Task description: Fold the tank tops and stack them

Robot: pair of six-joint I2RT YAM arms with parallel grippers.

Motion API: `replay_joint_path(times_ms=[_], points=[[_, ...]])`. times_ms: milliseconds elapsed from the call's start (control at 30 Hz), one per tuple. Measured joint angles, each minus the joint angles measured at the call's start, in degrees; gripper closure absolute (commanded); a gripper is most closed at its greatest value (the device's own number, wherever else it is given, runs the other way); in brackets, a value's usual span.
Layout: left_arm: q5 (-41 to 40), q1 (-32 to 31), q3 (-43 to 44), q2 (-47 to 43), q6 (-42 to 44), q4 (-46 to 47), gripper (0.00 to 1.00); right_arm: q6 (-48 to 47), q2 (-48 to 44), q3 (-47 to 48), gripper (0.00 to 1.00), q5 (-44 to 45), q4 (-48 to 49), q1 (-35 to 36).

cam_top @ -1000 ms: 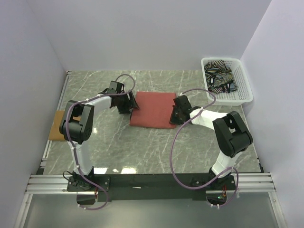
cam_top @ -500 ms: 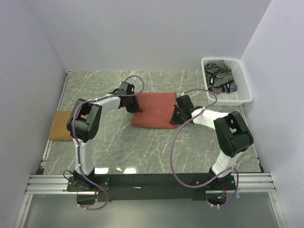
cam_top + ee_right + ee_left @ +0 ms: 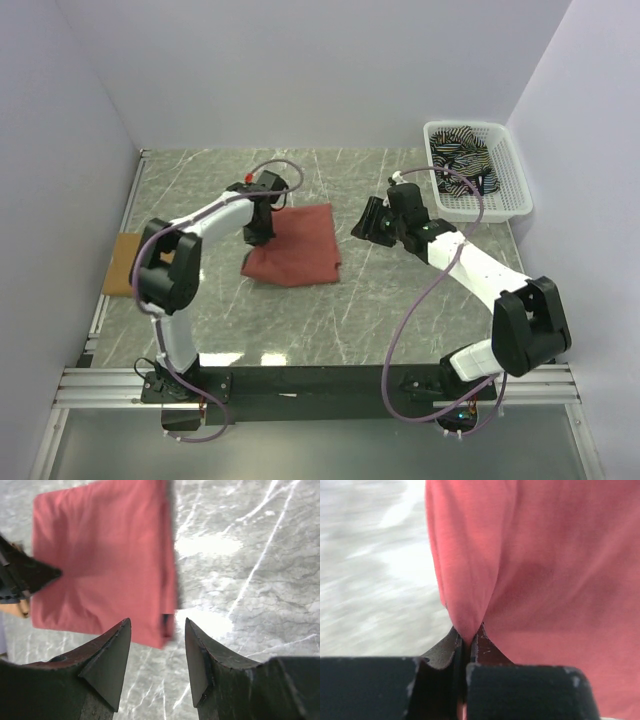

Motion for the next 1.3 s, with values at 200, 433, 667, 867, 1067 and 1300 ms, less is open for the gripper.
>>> replay_joint_path(times_ms=[200, 433, 667, 867, 1067, 1300], points=[[-11.9, 3.8, -4.8, -10.7, 1.8, -8.2, 1.0, 0.0, -1.6, -0.1, 0.46, -2.3, 0.0, 0.0], [-20.9, 12.3, -10.0, -20.8, 9.8, -8.2, 1.0, 0.4, -1.6, -0.5, 0.47, -4.8, 1.3, 0.0], [-24.7, 23.2, -10.8, -23.8, 18.9, -4.3, 1.0, 0.5, -1.6, -1.5, 0.47, -5.5, 2.7, 0.0], [-26.2, 29.2, -10.8, -26.6, 24.2, -0.3, 0.99, 0.4, -1.6, -1.5, 0.48, -5.6, 3.0, 0.0], [-27.8, 33.3, -10.9, -25.4, 23.1, 2.0, 0.62, 0.3, -1.2, -1.5, 0.48, -5.4, 3.2, 0.0], [-29.2, 38.4, -3.7, -17.3, 9.3, -3.8, 0.01, -0.7, -0.9, -1.7, 0.38, -3.8, 3.2, -0.1]])
